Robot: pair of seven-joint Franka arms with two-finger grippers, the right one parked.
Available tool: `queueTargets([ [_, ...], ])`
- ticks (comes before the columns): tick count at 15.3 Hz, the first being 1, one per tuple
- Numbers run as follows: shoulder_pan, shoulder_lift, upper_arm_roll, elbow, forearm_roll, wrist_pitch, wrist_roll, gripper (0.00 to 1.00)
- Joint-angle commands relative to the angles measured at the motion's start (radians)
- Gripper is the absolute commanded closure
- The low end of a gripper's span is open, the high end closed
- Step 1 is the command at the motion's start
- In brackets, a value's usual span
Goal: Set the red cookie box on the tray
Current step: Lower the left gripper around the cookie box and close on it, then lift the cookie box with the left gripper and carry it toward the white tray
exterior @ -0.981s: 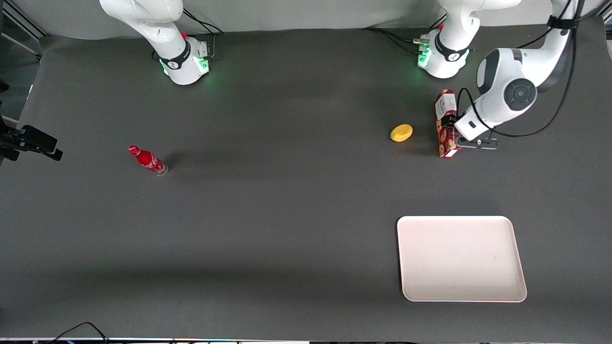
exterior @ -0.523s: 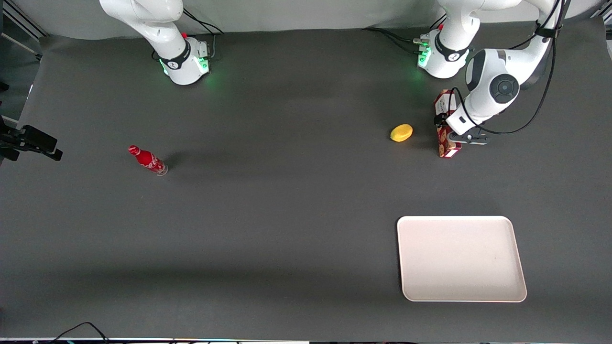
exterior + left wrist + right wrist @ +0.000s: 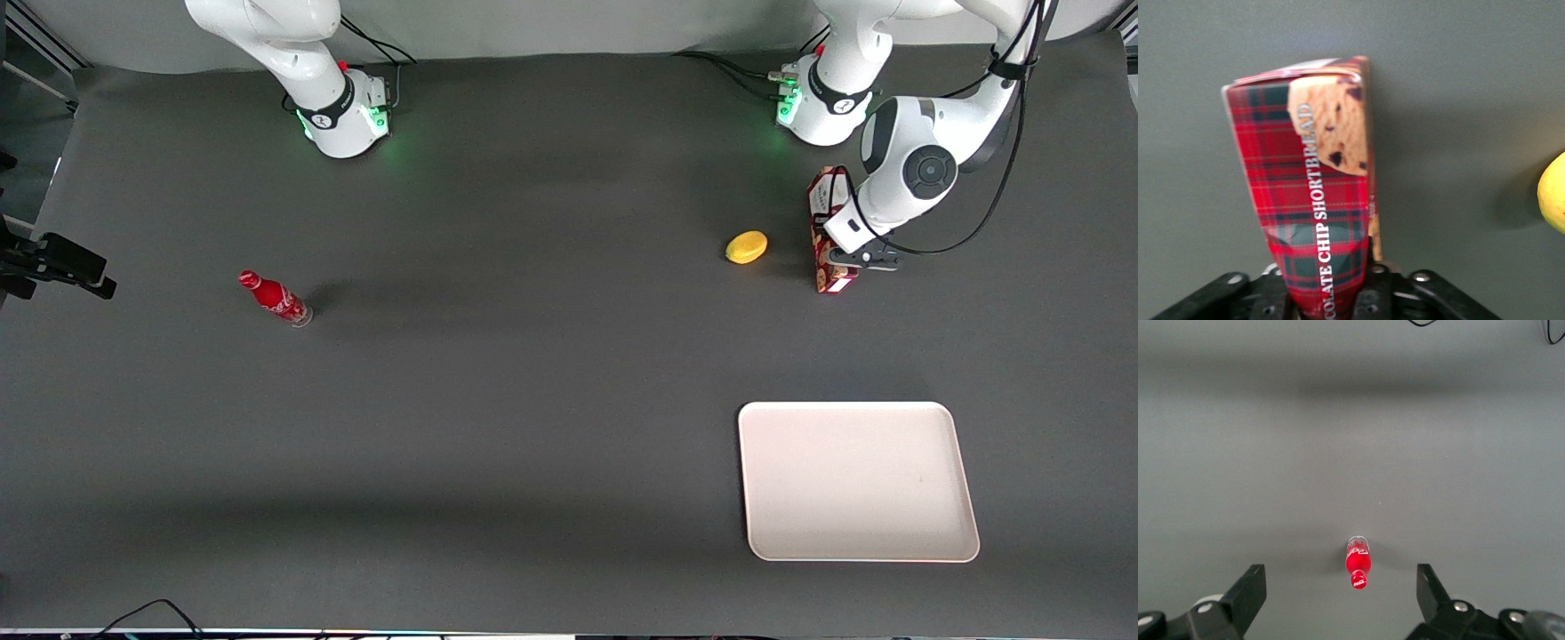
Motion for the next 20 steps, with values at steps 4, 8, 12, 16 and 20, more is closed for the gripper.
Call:
queueTargets([
  [4,-0.009,-0.022,0.004,0.06,-0.005,-0.108,0.01,1.0],
  [8,-0.004,-0.024,0.005,0.287,-0.007,-0.324,0.01,1.0],
  [12,-0.004,-0.006,0.007,0.555,-0.005,-0.472,0.007,1.0],
  [16,-0.003,0.109,0.016,0.843,-0.001,-0.548,0.009,1.0],
  [20,-0.003,0.325,0.069,1.184,0.01,-0.602,0.061,1.0],
])
